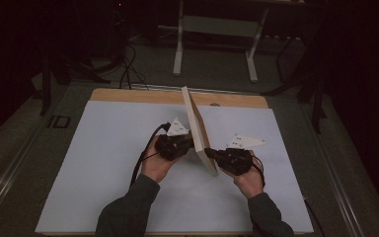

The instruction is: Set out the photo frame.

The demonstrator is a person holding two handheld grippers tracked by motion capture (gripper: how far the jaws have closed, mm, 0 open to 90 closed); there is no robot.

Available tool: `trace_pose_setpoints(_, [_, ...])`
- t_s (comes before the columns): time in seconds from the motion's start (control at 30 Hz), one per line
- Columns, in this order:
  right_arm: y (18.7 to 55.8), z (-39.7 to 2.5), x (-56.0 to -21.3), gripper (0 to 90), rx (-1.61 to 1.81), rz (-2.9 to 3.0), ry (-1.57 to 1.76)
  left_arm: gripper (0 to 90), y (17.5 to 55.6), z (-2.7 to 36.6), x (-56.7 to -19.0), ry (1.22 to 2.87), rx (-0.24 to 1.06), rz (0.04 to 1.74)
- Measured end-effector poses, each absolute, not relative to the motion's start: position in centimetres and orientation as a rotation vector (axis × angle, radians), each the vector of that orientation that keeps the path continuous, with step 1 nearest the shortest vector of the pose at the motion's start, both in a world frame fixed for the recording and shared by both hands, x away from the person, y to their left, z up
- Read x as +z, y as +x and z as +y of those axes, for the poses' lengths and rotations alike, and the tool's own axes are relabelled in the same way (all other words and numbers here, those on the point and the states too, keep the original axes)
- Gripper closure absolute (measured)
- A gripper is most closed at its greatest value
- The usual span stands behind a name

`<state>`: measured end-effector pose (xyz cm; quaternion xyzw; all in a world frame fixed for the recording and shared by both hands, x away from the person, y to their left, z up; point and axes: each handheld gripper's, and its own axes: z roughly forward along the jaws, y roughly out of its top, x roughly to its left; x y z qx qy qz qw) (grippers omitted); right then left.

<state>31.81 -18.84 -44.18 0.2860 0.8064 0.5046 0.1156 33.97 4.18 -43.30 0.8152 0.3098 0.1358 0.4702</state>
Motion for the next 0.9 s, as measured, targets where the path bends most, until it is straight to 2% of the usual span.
trace_pose_setpoints(0.9, [31.8,-17.5,-44.0,90.0,1.480,2.377,0.819,90.0,35.3,5.2,-43.8,1.935,0.258,0.733])
